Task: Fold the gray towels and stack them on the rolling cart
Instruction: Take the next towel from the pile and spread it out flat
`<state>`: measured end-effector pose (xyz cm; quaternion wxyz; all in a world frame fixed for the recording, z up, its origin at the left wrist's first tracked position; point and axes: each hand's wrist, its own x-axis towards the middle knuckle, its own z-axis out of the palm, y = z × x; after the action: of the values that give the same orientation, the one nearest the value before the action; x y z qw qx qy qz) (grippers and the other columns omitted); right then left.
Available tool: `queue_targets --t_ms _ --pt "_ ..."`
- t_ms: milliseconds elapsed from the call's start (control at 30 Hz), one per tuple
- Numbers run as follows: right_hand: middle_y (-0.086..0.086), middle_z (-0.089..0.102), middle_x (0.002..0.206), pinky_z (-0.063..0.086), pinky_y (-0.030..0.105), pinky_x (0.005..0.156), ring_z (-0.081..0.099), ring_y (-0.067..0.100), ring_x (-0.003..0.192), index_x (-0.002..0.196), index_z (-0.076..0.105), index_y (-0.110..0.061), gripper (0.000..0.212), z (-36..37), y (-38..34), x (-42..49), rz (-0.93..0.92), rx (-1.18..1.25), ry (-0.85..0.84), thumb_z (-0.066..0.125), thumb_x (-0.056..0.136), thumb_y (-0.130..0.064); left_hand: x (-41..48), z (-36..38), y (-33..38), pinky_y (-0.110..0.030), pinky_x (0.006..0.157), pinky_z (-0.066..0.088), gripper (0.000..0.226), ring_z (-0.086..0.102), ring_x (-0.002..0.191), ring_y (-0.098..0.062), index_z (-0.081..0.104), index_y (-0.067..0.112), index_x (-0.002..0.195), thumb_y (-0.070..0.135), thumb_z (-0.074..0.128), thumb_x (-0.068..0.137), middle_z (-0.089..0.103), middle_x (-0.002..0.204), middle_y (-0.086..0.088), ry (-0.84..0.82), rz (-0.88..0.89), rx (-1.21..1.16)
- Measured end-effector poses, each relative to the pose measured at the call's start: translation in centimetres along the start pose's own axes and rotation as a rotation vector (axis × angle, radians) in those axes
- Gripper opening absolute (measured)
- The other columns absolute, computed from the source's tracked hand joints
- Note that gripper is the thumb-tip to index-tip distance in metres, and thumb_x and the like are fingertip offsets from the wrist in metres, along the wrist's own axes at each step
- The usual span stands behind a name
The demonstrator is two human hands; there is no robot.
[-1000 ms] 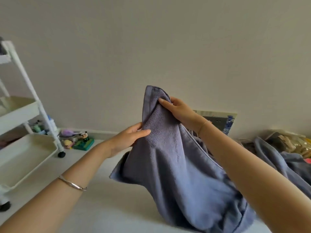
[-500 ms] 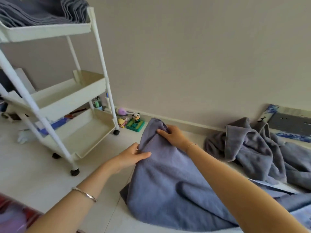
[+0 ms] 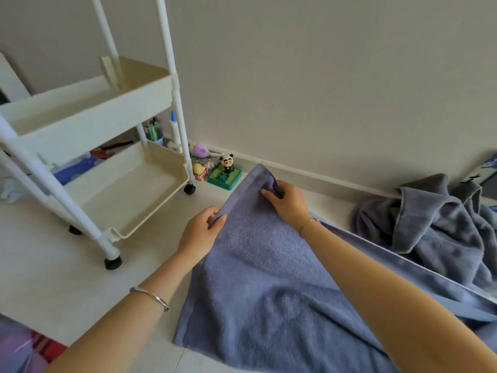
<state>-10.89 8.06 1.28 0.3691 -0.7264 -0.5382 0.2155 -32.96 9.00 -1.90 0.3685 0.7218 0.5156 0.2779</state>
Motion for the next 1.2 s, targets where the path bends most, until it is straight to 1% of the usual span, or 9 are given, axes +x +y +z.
queue_targets --t_ms 133,267,333,400,567,667,767,933,1200 --pt "0.006 0.064 0.102 0.033 0.034 0.081 0.054 0.029 0.099 0.098 0.057 -0.018 0.017 3.2 3.1 1.5 0.037 -0.351 -0.034 0.054 0.093 -0.034 1.1 2.5 -2.8 -0.032 0.069 0.044 0.012 0.060 0.083 -0.026 0.061 0.015 0.098 0.021 0.052 0.094 0.065 0.090 -0.004 0.013 -0.103 0.165" --pt "0.004 0.049 0.136 0.026 0.033 0.106 0.044 0.024 0.124 0.132 0.047 -0.017 0.040 4.4 4.9 -0.1 0.044 -0.298 -0.008 0.049 0.096 -0.033 0.1 5.1 -3.5 -0.038 0.085 0.044 0.028 0.055 0.103 -0.029 0.057 0.015 0.119 0.017 0.056 0.092 0.059 0.114 -0.007 0.116 -0.050 0.312" --pt "0.003 0.051 0.134 0.028 0.033 0.105 0.046 0.023 0.122 0.130 0.050 -0.016 0.037 4.1 5.3 -1.8 0.010 -0.244 0.012 0.048 0.097 -0.033 -0.7 6.6 -2.3 -0.038 0.095 0.041 0.034 0.052 0.113 -0.028 0.054 0.014 0.126 0.021 0.054 0.093 0.057 0.123 -0.006 0.111 0.118 0.353" --pt "0.001 0.056 0.125 0.030 0.030 0.099 0.050 0.021 0.115 0.121 0.056 -0.016 0.030 3.7 5.9 -4.0 -0.011 -0.223 0.065 0.049 0.097 -0.032 -1.3 8.3 -1.0 -0.035 0.108 0.029 0.039 0.043 0.127 -0.023 0.047 0.018 0.136 0.025 0.046 0.097 0.050 0.136 -0.001 -0.059 0.252 0.385" --pt "0.000 0.057 0.117 0.032 0.033 0.100 0.051 0.023 0.112 0.112 0.063 -0.017 0.030 2.5 9.6 -8.1 0.100 -0.376 0.062 0.040 0.100 -0.033 -1.5 11.9 -0.6 -0.048 0.118 -0.004 0.050 -0.004 0.147 -0.019 0.009 0.032 0.151 0.040 0.019 0.102 0.001 0.160 0.007 -0.352 0.170 0.664" --pt "-0.003 0.036 0.150 0.013 0.034 0.116 0.026 0.020 0.142 0.141 0.043 -0.021 0.044 2.2 11.5 -7.4 0.048 -0.455 -0.120 0.031 0.102 -0.037 -0.8 12.5 -0.5 -0.051 0.116 -0.004 0.055 -0.008 0.147 -0.023 0.002 0.030 0.151 0.044 0.018 0.101 -0.006 0.160 0.004 -0.321 0.132 0.722" --pt "-0.008 0.013 0.158 -0.004 0.033 0.118 0.002 0.013 0.147 0.149 0.023 -0.027 0.048 2.1 11.8 -7.0 0.053 -0.433 -0.246 0.027 0.103 -0.037 -0.4 13.1 0.0 -0.054 0.114 -0.006 0.057 -0.009 0.146 -0.026 -0.003 0.028 0.151 0.045 0.017 0.101 -0.010 0.159 0.001 -0.331 0.082 0.776" --pt "-0.006 0.026 0.155 0.011 0.031 0.118 0.017 0.011 0.144 0.143 0.038 -0.027 0.042 -2.0 11.1 -10.3 0.076 -0.164 -0.151 0.033 0.102 -0.035 -1.4 13.5 2.3 -0.049 0.117 -0.003 0.056 -0.003 0.147 -0.027 0.005 0.023 0.152 0.044 0.017 0.101 0.000 0.160 -0.005 -0.336 0.046 0.709" --pt "-0.002 0.046 0.139 0.030 0.020 0.104 0.043 0.013 0.128 0.129 0.054 -0.018 0.033 -14.6 16.7 -17.6 0.177 -0.173 0.092 0.045 0.099 -0.026 -7.1 20.0 10.1 -0.040 0.119 0.001 0.063 0.003 0.147 -0.019 0.021 0.020 0.149 0.053 0.012 0.096 0.012 0.159 0.000 -0.459 0.362 0.515"
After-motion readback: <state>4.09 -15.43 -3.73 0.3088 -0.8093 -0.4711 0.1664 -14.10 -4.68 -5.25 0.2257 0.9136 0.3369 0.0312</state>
